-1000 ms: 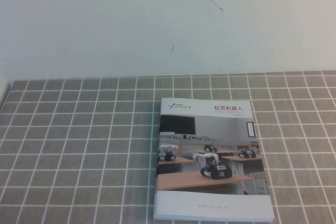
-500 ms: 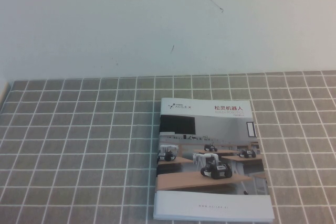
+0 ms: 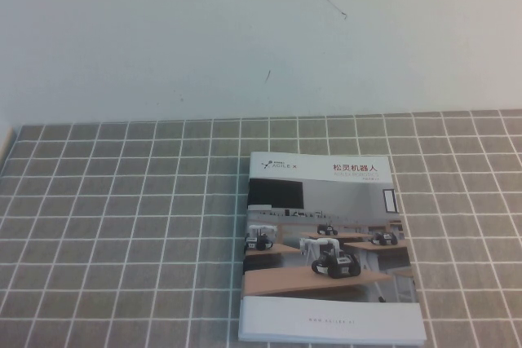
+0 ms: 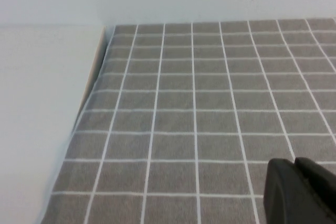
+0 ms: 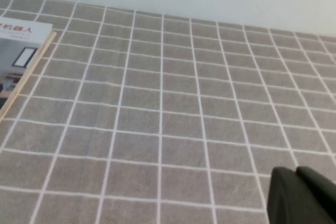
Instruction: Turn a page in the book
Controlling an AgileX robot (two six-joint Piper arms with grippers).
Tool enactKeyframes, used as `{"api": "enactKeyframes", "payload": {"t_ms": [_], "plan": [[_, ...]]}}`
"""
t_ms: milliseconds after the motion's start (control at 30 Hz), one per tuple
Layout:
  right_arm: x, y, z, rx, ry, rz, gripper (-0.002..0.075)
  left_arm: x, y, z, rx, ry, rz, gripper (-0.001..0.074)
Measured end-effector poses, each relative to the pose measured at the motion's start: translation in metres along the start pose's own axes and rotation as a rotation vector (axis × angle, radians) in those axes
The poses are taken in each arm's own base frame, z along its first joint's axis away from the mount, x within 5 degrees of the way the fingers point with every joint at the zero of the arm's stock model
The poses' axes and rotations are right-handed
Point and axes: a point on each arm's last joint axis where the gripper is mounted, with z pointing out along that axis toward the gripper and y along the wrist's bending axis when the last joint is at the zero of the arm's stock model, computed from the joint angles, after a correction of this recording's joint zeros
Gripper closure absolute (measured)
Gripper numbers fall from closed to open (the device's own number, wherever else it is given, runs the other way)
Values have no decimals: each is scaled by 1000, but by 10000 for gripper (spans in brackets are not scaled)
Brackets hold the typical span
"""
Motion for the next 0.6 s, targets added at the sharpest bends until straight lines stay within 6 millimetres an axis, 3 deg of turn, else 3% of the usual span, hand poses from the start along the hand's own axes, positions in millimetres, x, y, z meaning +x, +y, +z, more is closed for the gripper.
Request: {"api": "enactKeyframes", "payload": {"t_ms": [133, 400, 600], "plan": [[-8, -1, 0, 22, -109, -63, 729, -11, -1, 0, 5, -129, 25, 738], [-56, 3, -20, 15, -688, -121, 729, -54, -5, -18, 49, -654, 44, 738], [-74, 0, -40, 31, -992, -59, 729, -74, -8, -40, 81, -974, 46, 738]]}}
